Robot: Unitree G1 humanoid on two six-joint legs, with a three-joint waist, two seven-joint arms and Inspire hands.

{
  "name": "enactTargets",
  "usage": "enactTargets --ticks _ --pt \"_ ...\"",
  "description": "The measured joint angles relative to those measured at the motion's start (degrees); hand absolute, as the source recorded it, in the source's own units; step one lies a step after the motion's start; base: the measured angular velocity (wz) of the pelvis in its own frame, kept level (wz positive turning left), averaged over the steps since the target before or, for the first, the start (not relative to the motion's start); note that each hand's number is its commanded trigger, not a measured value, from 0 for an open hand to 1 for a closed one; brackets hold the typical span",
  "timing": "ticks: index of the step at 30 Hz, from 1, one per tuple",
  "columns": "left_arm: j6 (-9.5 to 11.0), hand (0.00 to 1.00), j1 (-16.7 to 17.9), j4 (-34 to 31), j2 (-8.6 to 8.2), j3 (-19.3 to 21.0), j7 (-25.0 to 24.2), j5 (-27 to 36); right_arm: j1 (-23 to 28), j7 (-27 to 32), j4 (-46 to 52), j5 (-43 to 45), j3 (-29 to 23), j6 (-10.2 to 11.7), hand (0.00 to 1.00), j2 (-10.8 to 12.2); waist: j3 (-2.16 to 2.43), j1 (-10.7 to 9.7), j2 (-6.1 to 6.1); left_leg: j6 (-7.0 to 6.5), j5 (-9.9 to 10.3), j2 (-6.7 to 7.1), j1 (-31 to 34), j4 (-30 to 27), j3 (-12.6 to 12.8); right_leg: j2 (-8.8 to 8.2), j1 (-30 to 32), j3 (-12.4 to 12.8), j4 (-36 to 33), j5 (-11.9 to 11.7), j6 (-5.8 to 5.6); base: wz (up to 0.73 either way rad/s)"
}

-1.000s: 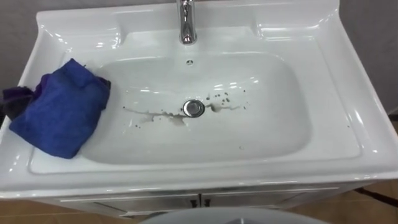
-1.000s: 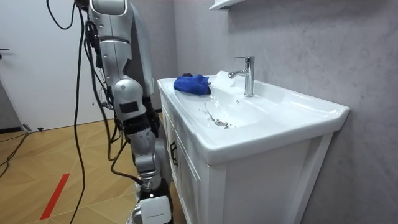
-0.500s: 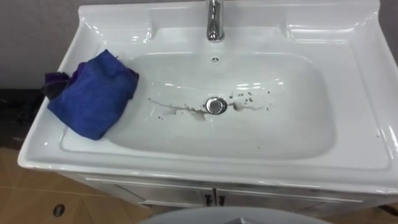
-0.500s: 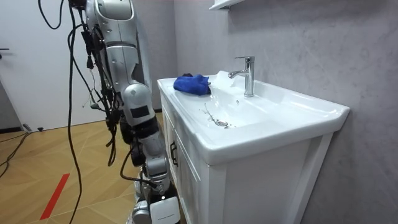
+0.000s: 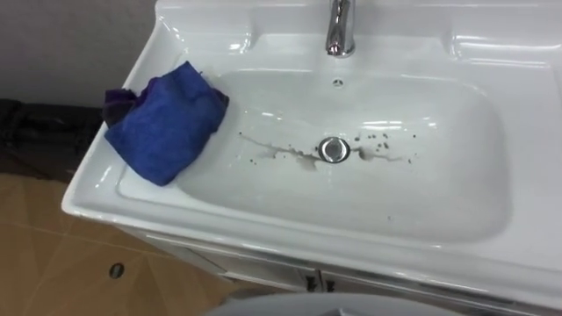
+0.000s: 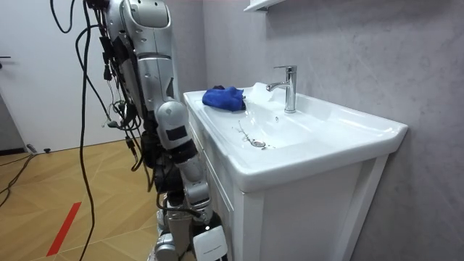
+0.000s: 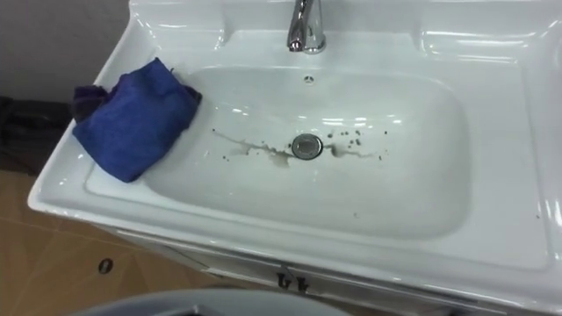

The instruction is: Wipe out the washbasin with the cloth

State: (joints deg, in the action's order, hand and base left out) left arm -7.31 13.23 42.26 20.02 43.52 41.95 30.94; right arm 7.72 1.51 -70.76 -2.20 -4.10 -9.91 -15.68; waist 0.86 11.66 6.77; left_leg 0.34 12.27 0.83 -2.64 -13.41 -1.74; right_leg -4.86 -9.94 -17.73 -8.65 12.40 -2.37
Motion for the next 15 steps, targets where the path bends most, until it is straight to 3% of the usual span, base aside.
enactTargets --ticks 4,8,15 --pt "1.5 0.00 -0.5 -9.4 0.93 1.4 5.1 -0.7 0.7 0.4 0.8 0.1 0.1 0.3 0.00 0.1 -0.02 0.0 0.47 -0.02 0.0 -0.01 0.1 0.0 0.1 -0.04 0.4 0.4 -0.1 0.0 -0.03 -0.03" --pt "2.7 0.00 -3.3 -17.7 2.42 1.4 8.3 -3.5 1.4 0.1 2.2 0.7 0.0 1.2 0.00 0.1 -0.08 -0.1 0.51 -0.01 0.0 -0.04 0.5 -0.1 0.1 0.01 0.7 0.5 -0.1 0.0 -0.03 0.00" --pt "3.5 0.00 -6.8 -26.9 3.62 2.0 8.5 -8.1 2.9 -0.5 2.2 0.0 0.1 1.8 0.00 0.6 -0.14 -0.4 0.65 -0.04 0.0 -0.05 0.7 -0.1 0.3 0.00 1.2 0.7 -0.2 0.0 -0.05 -0.01"
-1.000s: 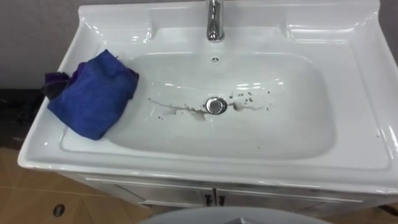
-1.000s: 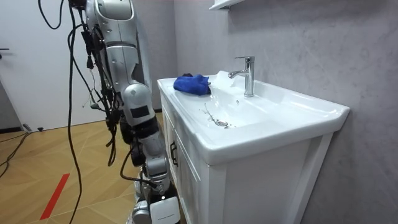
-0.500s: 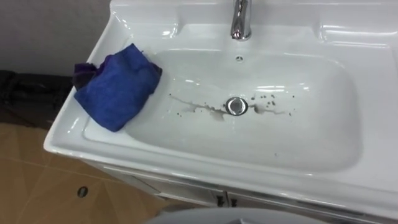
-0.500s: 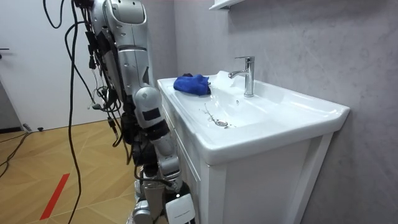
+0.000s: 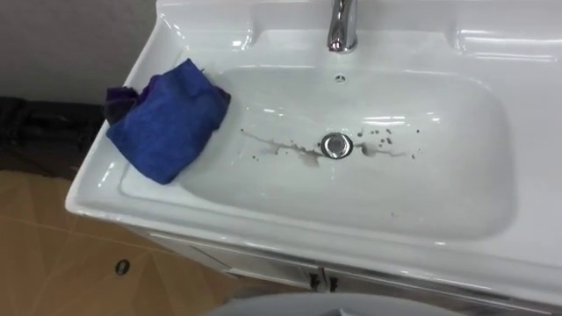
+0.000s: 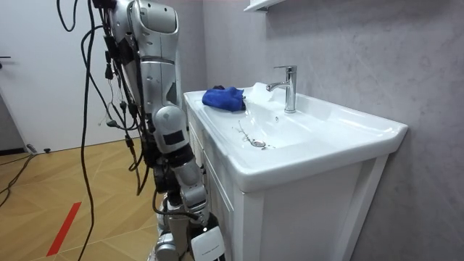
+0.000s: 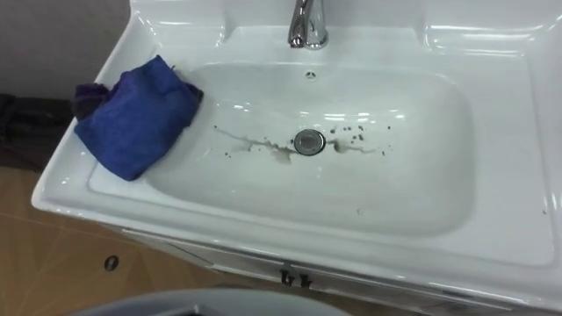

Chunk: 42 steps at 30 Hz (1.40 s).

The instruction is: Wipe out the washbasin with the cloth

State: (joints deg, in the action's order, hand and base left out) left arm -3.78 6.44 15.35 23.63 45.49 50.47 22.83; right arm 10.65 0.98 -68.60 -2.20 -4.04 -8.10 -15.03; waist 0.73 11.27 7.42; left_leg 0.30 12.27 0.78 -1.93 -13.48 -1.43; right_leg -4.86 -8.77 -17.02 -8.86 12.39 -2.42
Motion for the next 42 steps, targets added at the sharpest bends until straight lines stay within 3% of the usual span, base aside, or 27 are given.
enactTargets --ticks 6,7,8,15,18,20,23,29,35,38,42 --pt "-0.8 0.00 -1.5 -5.8 -0.01 -1.9 -3.1 -0.3 -0.5 -0.3 -0.5 -0.6 0.3 0.0 0.00 0.2 -0.55 -1.2 -0.33 -0.01 0.0 0.00 -1.4 0.7 0.4 0.00 -1.0 0.6 0.3 0.0 -0.02 -0.03" --pt "-0.9 0.00 -1.5 -7.4 -0.01 -3.0 -4.2 -1.9 -0.5 -0.4 -0.5 -0.5 0.3 0.0 0.00 0.4 -1.05 -1.7 -0.74 -0.01 0.0 0.04 -1.6 0.7 0.0 0.00 -1.4 0.2 0.2 0.0 -0.02 0.07" --pt "-1.0 0.00 -1.5 -8.3 -0.02 -4.0 -5.4 -3.3 -0.5 -0.5 -0.5 -0.5 0.1 -0.1 0.00 0.6 -1.15 -1.9 -0.84 -0.01 0.0 0.00 -1.6 0.7 0.0 0.03 -1.3 0.4 0.2 0.0 -0.02 0.03" --pt "-1.0 0.00 -1.0 -10.4 -1.30 -9.7 -9.6 -7.2 -0.4 -1.5 -1.0 -0.1 0.1 -0.2 0.00 0.7 -1.03 -4.3 -1.40 -0.02 0.0 -0.12 -1.9 1.0 0.9 0.05 -1.1 1.4 0.1 0.0 -0.02 -0.07" --pt "-1.0 0.00 0.2 -11.0 -3.37 -11.8 -11.1 -7.3 -0.7 -1.8 -1.9 -0.2 0.4 -0.1 0.00 0.9 -0.95 -5.2 -1.64 -0.03 0.0 -0.22 -2.7 1.8 1.5 0.07 -1.2 2.1 -0.1 0.0 -0.02 -0.13" --pt "-1.0 0.00 1.1 -11.0 -6.03 -13.1 -12.7 -8.0 -1.2 -2.4 -4.3 -0.2 0.4 -0.1 0.00 0.9 -0.79 -5.7 -1.94 -0.05 0.0 -0.32 -2.8 1.9 2.2 0.08 -1.2 2.7 -0.1 0.0 -0.03 -0.13" --pt "-1.0 0.00 2.5 -11.0 -8.01 -15.1 -14.5 -8.0 -1.6 -2.7 -5.7 -0.1 0.6 -0.1 0.00 1.5 -0.64 -6.3 -2.23 -0.05 0.0 -0.44 -3.0 1.9 2.5 0.15 -1.1 2.8 0.0 0.0 -0.02 -0.05" --pt "-1.0 0.00 2.7 -11.0 -8.94 -18.9 -16.7 -8.0 -1.8 -3.0 -6.9 0.0 0.6 -0.4 0.00 2.0 -0.64 -6.5 -3.25 -0.05 0.0 -0.48 -3.5 1.9 2.6 0.21 -1.3 2.9 -0.1 0.0 -0.02 -0.01" --pt "-1.2 0.00 3.9 -10.9 -9.65 -23.3 -19.5 -9.9 -1.8 -3.1 -6.7 0.0 0.6 -0.8 0.00 2.0 -0.78 -6.9 -3.03 -0.04 0.0 -0.61 -3.7 1.9 2.7 0.21 -1.2 3.1 -0.7 0.0 -0.02 0.00" --pt "-1.3 0.00 4.3 -10.9 -9.95 -23.4 -20.2 -10.2 -2.1 -3.2 -6.4 0.0 0.7 -0.8 0.00 2.0 -0.98 -7.1 -2.79 -0.02 0.0 -0.70 -3.4 1.9 2.6 0.32 -1.2 3.1 -0.8 0.0 -0.01 0.00" --pt "-1.5 0.00 4.3 -11.3 -9.95 -23.3 -20.2 -12.9 -2.0 -3.6 -5.6 -0.1 0.7 -1.6 0.00 1.9 -0.83 -7.3 -2.81 -0.01 0.0 -0.76 -3.2 1.9 2.7 0.43 -1.1 3.7 -0.8 0.0 0.00 -0.01"
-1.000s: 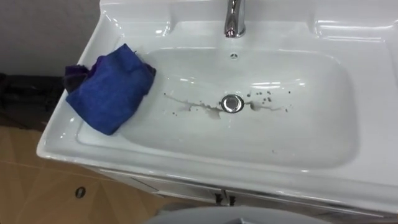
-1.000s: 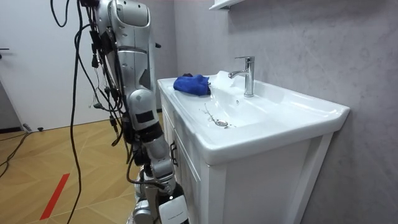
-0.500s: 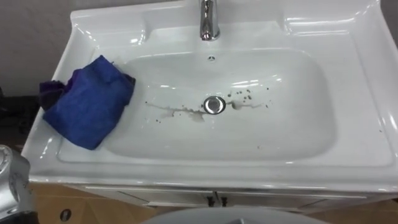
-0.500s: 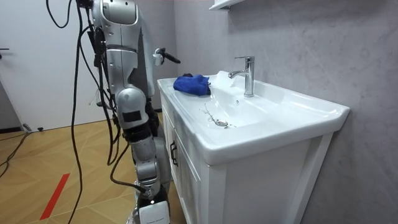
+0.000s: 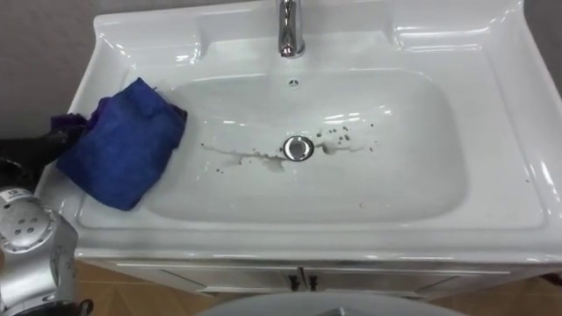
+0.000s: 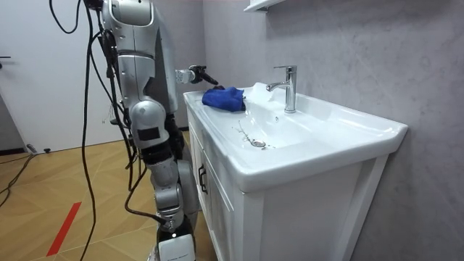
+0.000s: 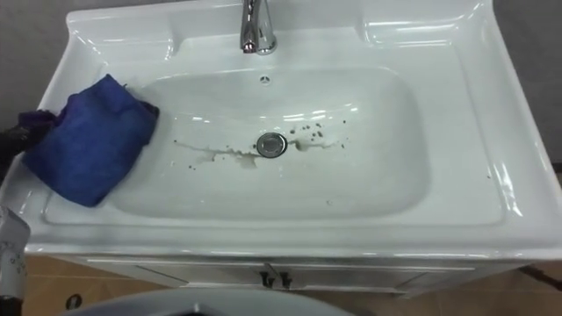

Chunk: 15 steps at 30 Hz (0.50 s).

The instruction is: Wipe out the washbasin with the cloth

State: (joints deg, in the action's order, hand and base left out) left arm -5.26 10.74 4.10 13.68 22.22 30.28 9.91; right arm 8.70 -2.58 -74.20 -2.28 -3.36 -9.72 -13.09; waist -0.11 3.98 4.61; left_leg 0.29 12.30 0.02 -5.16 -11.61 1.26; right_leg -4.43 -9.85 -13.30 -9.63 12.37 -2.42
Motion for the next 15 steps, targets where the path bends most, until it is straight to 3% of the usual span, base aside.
enactTargets --ticks 11,15 --pt "-0.8 0.00 0.0 -6.5 0.02 0.0 -0.1 -8.2 0.2 0.3 -0.1 -0.4 0.9 0.2 0.00 -0.4 0.07 -0.3 0.72 0.01 0.0 -0.15 -0.2 0.0 0.3 0.13 0.5 0.5 0.0 -0.1 0.12 -0.03" --pt "-0.8 0.00 0.0 -6.5 0.02 0.0 -0.4 -8.3 0.2 0.7 -1.1 -0.6 1.0 0.3 0.00 -0.4 -0.01 -0.5 0.78 0.01 0.0 -0.17 -0.5 0.0 0.4 0.14 0.3 0.6 0.0 -0.1 0.12 0.00"
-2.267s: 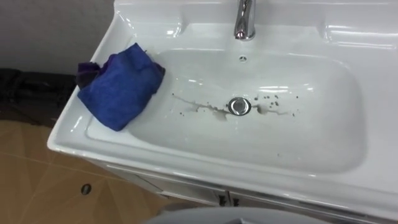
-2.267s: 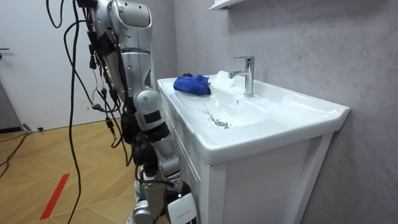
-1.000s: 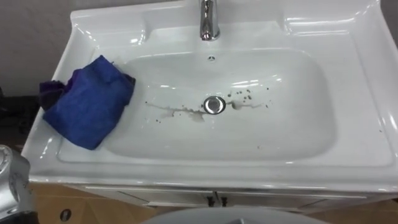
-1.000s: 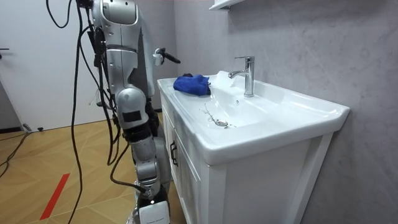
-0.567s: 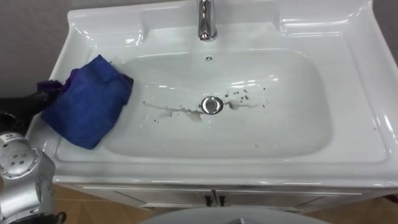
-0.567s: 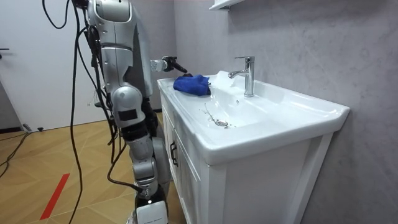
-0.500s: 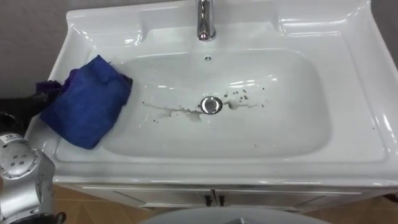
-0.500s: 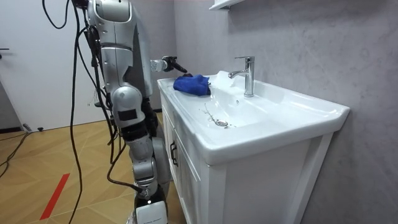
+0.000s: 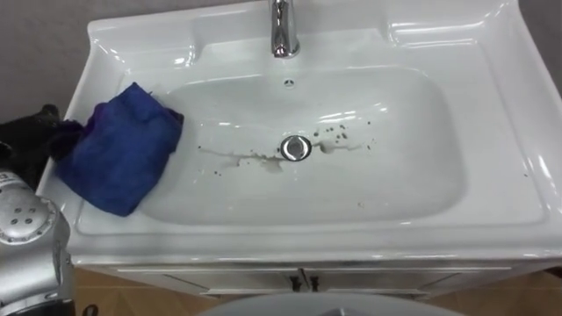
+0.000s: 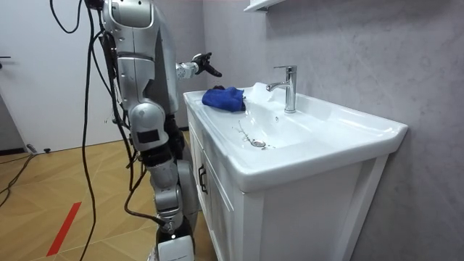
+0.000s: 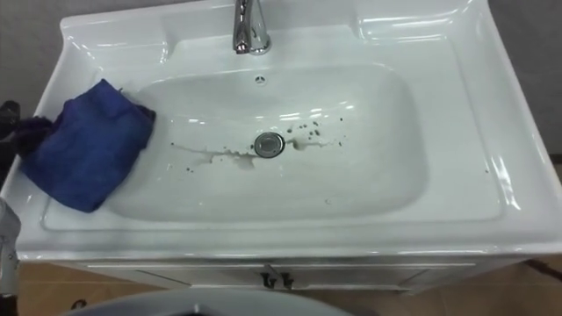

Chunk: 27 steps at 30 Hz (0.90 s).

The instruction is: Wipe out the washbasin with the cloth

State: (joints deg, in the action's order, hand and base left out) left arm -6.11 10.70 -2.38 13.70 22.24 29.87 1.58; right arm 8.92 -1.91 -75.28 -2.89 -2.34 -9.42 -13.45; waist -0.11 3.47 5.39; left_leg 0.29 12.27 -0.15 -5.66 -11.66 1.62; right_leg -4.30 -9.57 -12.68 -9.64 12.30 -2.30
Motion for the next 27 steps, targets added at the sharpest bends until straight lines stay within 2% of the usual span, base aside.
enactTargets --ticks 3,9,15,19,27 --pt "0.0 0.00 0.0 0.0 0.00 0.0 -0.2 0.1 -0.5 0.5 -0.4 -0.2 1.1 -0.2 0.00 0.0 -0.06 -0.2 -0.05 0.00 0.0 -0.01 0.0 -0.1 0.0 0.01 0.0 0.0 -0.1 0.0 0.00 0.00" --pt "0.0 0.00 0.0 0.0 -0.01 -0.4 -2.0 0.0 -2.1 1.3 -1.0 1.2 1.1 -0.2 0.00 0.4 -0.51 -1.8 -0.66 0.02 0.0 -0.02 0.1 0.0 0.1 0.07 -0.3 0.1 0.1 0.0 0.02 0.01" --pt "-0.4 0.00 0.0 0.0 -0.32 -5.8 -6.0 -0.3 -2.3 1.7 -1.0 1.7 1.1 -0.5 0.00 0.9 -0.46 -2.3 -1.19 0.01 0.0 -0.01 0.1 0.1 0.7 0.10 -0.3 0.4 0.6 0.0 0.03 -0.03" --pt "-0.5 0.00 0.1 0.0 -1.76 -8.5 -8.1 -2.4 -2.6 1.3 -0.9 1.2 1.8 0.1 0.00 1.1 -0.43 -2.3 -1.51 0.00 0.0 -0.12 -0.1 0.2 1.2 0.11 -0.3 1.2 0.1 0.0 0.05 -0.07" --pt "-0.5 0.00 0.8 0.1 -1.83 -13.3 -9.4 -2.6 -3.6 1.6 -0.8 -1.3 3.3 1.0 0.00 1.5 -0.28 -3.0 -2.43 0.00 0.0 -0.16 -0.9 0.4 1.5 0.13 -0.7 1.6 0.0 0.0 0.05 -0.02"
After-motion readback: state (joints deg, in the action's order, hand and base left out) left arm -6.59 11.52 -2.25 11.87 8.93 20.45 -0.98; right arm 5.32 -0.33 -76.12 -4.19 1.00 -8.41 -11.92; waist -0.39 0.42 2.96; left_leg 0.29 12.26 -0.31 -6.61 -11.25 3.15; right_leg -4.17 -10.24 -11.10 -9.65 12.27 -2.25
